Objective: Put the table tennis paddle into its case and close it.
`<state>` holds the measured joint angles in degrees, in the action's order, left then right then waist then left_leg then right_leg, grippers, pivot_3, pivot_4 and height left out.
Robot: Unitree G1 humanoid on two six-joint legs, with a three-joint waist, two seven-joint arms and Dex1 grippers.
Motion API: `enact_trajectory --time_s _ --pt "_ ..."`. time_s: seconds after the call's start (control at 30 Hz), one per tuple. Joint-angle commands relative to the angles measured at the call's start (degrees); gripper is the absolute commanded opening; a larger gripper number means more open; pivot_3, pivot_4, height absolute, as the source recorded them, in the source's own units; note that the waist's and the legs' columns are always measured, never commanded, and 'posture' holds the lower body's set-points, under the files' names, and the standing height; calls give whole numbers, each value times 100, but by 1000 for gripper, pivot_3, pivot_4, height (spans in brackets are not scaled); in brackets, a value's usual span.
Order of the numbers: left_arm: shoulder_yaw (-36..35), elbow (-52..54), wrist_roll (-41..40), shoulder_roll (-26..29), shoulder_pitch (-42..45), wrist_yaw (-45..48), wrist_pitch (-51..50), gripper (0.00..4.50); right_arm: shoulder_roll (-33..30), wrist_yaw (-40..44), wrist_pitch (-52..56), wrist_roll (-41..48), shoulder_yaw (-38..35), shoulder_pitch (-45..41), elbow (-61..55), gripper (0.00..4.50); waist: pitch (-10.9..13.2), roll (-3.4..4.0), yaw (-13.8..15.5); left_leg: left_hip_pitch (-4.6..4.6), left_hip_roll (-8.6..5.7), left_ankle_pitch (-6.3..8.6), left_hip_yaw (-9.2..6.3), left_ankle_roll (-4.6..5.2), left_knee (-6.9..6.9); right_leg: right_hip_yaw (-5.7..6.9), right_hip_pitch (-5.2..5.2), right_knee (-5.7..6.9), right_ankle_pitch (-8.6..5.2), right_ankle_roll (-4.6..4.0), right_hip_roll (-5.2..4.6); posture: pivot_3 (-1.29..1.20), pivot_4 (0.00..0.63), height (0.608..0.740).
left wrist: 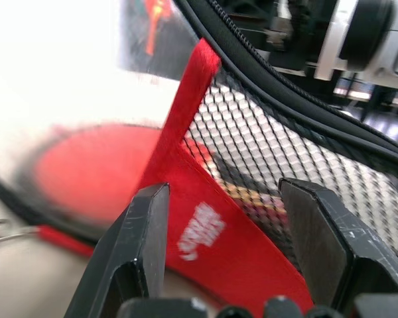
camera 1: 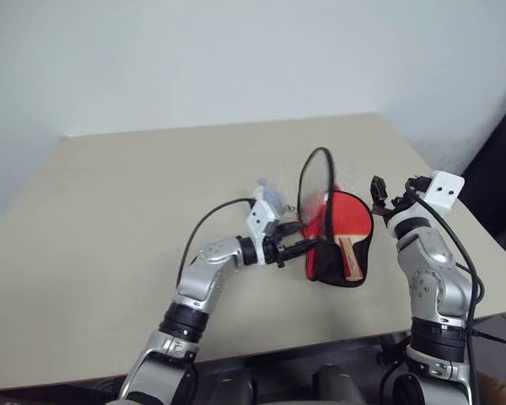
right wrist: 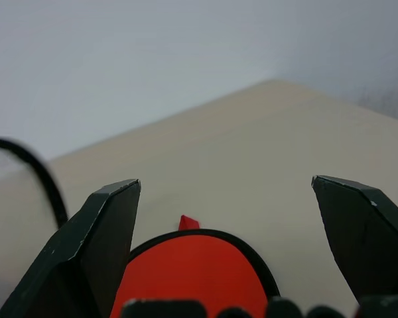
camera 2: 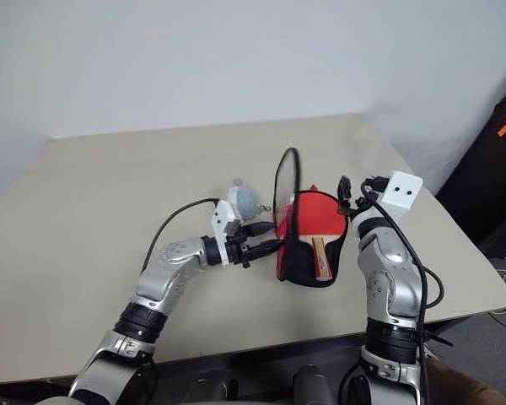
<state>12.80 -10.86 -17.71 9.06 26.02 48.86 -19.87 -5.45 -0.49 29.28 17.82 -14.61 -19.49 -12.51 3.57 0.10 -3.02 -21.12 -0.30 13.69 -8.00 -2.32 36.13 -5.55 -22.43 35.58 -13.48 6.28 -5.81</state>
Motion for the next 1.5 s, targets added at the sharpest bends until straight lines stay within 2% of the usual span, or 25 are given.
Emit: enact_trajectory --time_s 0.03,0.13,0.27,0.5,0.6,0.77,1.17,1.27,1.47,1.5 --pt "-91 124 -55 87 150 -159 -580 2767 -40 15 -638 -135 -65 23 -108 4475 0 1 -1 1 0 0 0 0 -1 0 0 0 0 0 1 0 0 740" --pt "-198 226 -187 233 67 -186 -1100 2767 -27 -41 -1056 -255 -94 124 -37 4475 0 1 0 1 0 0 -1 0 -2 0 0 0 0 0 1 0 0 740" --pt "-409 386 -598 415 70 -218 -2201 2767 53 -135 -1083 -220 -106 223 19 4475 1 2 -1 1 0 0 -1 0 -1 0 -1 2 0 0 1 0 0 740" --pt "-644 227 -1056 -10 327 -589 -3455 2767 51 -206 -987 -36 -277 285 60 4475 1 1 8 0 -1 0 -3 0 2 1 4 2 0 0 0 0 0 740" --pt "-696 -42 -1214 -166 553 -590 -3913 2767 -109 156 -975 45 -195 503 21 4475 1 1 2 0 -2 0 -5 0 3 1 4 2 0 0 0 0 0 740" --pt "-547 -438 -1166 -331 734 -660 -4134 2767 -297 798 -1048 504 -263 796 -141 4475 1 3 -19 3 -2 0 -2 0 -1 0 2 0 -1 1 1 0 0 740" --pt "-931 -762 -1447 -634 778 -814 -4607 2767 -490 1055 -1059 407 -102 1115 -41 4475 1 1 3 5 -3 0 -2 -1 3 0 9 -3 -1 1 -1 0 0 740" --pt "-1129 -840 -1579 -740 791 -860 -4795 2174 -538 987 -1079 419 -182 1095 5 4500 1 0 4 5 -3 0 -2 -1 2 0 9 -3 -1 1 -1 0 0 740" --pt "-1134 -853 -1604 -744 778 -889 -4982 45 -588 884 -1196 301 -263 1079 146 4500 2 -1 3 4 -3 0 -2 -1 2 0 7 -3 -1 1 0 0 0 740" --pt "-1139 -826 -1610 -746 760 -885 -5002 45 -581 868 -1217 271 -258 1089 151 4500 2 -1 3 4 -3 0 -2 -1 2 0 6 -3 -1 1 0 0 0 740"
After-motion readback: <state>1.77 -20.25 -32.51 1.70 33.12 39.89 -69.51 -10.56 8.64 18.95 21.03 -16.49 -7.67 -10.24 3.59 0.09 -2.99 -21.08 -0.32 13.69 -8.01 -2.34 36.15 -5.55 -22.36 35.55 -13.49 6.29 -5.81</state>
